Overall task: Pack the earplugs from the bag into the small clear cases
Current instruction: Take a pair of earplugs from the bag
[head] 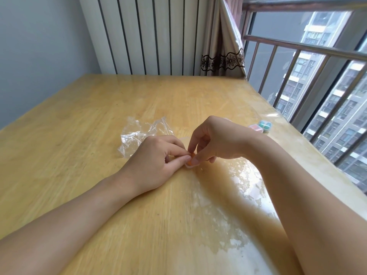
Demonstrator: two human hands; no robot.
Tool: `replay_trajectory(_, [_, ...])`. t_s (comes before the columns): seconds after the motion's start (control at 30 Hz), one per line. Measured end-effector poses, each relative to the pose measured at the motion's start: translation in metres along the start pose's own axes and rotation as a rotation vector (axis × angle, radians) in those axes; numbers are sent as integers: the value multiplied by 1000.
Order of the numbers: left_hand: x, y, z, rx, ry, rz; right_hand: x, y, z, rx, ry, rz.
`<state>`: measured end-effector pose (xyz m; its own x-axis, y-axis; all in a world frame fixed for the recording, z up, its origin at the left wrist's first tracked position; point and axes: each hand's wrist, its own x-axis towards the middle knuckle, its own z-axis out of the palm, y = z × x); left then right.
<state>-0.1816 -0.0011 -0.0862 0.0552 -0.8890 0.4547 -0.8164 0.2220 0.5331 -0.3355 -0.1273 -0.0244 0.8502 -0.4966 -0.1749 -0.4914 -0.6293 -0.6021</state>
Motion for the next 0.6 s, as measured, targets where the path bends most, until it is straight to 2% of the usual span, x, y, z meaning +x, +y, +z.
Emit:
replay_trajectory(0.2, [2, 0, -3, -81, 109, -126, 5, 9, 3, 168, -2, 19])
replay_trajectory(0.4, [4, -5, -6, -47, 98, -55, 8, 12, 5, 231, -17, 9])
replay_trajectory(0.6, [2, -3, -4, -142, 31, -117, 8, 18, 6, 367, -21, 6])
